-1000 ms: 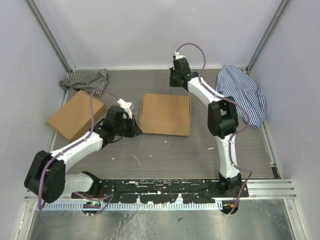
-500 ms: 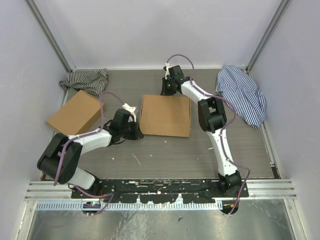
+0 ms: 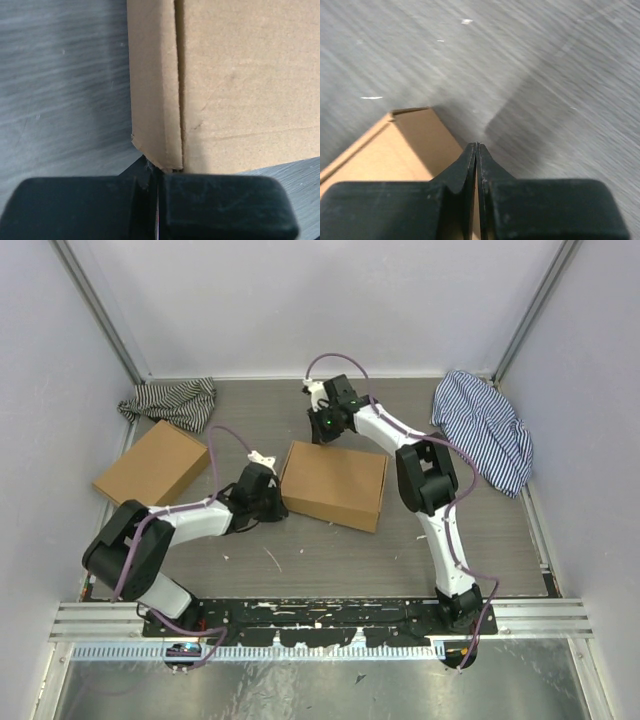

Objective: Fold the paper box

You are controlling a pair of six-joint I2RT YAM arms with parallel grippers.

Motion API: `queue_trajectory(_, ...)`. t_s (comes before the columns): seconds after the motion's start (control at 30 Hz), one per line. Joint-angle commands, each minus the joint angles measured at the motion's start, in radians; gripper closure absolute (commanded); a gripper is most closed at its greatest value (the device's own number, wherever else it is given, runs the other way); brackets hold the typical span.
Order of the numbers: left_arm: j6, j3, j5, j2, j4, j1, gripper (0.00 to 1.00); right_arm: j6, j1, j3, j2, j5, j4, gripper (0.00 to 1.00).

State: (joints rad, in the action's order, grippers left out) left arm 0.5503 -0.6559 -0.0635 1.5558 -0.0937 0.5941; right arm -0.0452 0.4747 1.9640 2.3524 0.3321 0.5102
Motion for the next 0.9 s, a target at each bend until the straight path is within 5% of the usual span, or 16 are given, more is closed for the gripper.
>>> queue_trajectory(0.0, 0.021, 0.014, 0.202, -0.084, -0.063, 0.047, 1.00, -0.014, 0.137, -0.037, -0.044, 0.170, 0.165, 0.90)
queue_trajectory(0.43, 0.008, 0.043, 0.082, -0.457, 0.224, 0.182, 0.94, 0.293, -0.039, -0.190, -0.246, -0.194, -0.028, 0.87)
queue_trajectory(0.63, -0.028, -0.056, 0.023, -0.389, 0.388, 0.283, 0.91, 0.304, -0.093, -0.387, -0.379, -0.208, -0.103, 0.87)
queue_trajectory(0.87, 0.002, -0.068, 0.002, -0.224, 0.159, 0.415, 0.90, 0.338, -0.155, -0.441, -0.387, -0.318, -0.080, 0.88)
